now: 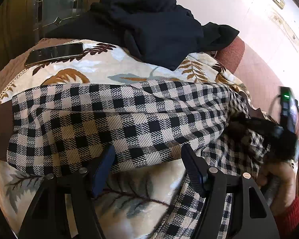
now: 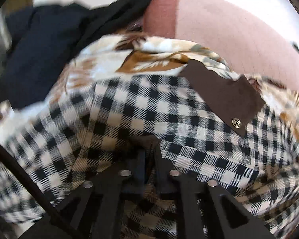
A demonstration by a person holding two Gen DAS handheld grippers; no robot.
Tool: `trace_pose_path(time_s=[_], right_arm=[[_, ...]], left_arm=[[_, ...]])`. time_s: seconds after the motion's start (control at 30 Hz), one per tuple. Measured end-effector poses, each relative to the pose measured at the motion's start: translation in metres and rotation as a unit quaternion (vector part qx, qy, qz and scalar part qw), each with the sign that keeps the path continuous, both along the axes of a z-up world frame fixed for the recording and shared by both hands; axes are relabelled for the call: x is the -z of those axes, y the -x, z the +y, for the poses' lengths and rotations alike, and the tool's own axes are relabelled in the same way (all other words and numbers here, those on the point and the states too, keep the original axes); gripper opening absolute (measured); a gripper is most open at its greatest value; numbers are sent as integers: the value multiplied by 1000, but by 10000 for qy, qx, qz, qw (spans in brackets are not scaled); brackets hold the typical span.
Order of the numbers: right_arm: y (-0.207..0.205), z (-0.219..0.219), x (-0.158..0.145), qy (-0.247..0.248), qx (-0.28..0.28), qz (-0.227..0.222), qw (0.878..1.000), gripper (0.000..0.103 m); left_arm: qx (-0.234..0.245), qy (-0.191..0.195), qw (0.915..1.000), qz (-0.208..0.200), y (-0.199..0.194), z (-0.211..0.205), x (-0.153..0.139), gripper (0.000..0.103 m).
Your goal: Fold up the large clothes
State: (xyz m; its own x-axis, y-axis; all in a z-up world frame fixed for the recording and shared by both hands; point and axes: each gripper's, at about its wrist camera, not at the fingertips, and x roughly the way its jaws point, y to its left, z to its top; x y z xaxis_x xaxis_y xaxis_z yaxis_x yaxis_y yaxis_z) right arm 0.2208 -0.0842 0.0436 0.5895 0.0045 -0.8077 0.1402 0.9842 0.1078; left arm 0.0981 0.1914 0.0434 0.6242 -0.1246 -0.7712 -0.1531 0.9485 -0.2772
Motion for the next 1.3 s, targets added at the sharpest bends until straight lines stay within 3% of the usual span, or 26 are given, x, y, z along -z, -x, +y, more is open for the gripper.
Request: trace_pose_path(time_s=[0.13, 0.37, 0.47, 0.53, 0.67, 0.8, 0.87, 0.93, 1.03, 1.17, 1.3], right_arm=[[9, -3, -18, -250, -28, -244, 9994, 7], [-18, 69, -6, -313, -887, 4, 9956, 7], [-17, 75, -1, -122, -1108, 45, 9938, 13], [-4, 62, -16, -414, -1145, -90, 9925, 30], [44, 10, -49, -232, -952, -399, 9944, 34], [89, -55, -43, 136, -427, -202, 9988, 34], [108, -94, -32, 241, -105, -120, 9996, 34], [130, -138, -15, 162, 301, 87, 9994, 34], [162, -192, 4, -84, 861, 285, 9958, 34], [223, -244, 11, -842, 1109, 104, 9902, 34], [275, -268, 13, -777, 1156, -165, 9901, 34]], left_arm=[[38, -12, 10000, -11, 0, -2, 0, 68], [111, -236, 9997, -29, 1, -10, 2, 68], [132, -351, 9993, -5, 0, -13, 4, 68], [162, -400, 9991, 5, 1, -15, 3, 68], [173, -348, 9992, 19, 3, -15, 0, 68], [277, -245, 9993, -68, 14, -19, -10, 68], [149, -502, 9981, -310, 31, -22, -15, 68], [-275, -771, 9963, -271, 56, -25, -16, 68], [-180, -630, 9978, -138, 92, -40, -24, 68], [-177, -1158, 9927, -279, 123, -75, -44, 68], [34, -1468, 9880, -473, 147, -120, -65, 68]])
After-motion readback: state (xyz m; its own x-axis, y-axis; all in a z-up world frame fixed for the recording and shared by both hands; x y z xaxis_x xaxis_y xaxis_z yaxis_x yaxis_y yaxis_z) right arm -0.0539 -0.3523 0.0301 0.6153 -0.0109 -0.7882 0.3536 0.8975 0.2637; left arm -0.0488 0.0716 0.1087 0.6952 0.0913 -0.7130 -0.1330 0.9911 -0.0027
